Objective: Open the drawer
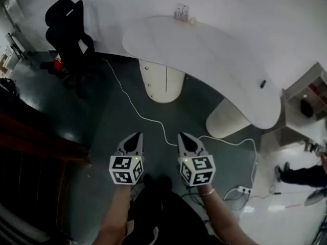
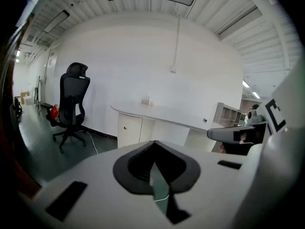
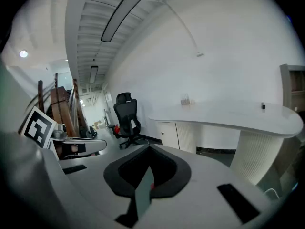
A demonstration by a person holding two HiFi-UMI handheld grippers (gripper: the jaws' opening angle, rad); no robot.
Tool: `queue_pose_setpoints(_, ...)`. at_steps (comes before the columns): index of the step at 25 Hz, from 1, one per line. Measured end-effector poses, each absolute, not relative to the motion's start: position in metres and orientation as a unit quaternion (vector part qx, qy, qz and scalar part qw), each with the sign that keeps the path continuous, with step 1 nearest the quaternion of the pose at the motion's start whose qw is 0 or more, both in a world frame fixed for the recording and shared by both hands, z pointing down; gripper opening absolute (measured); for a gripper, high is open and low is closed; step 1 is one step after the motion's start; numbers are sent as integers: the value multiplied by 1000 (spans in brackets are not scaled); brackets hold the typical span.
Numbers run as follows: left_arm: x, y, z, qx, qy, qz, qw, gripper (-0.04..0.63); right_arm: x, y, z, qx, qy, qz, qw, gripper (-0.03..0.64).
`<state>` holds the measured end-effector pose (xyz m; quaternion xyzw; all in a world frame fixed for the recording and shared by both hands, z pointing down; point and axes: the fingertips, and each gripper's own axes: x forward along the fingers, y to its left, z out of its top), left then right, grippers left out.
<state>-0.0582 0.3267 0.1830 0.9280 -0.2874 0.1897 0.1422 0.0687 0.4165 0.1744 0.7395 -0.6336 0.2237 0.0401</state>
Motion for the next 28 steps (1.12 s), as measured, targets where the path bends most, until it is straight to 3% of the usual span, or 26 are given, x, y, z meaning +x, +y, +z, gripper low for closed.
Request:
queue_pose_setpoints(13,-52,295,183,921,-303,201,137,3,64,395,169,733,-648,197,63,3)
queue_pose_setpoints(28,-12,150,232,916,-289,227,159,5,88,247,194,731,-643,209,94,3)
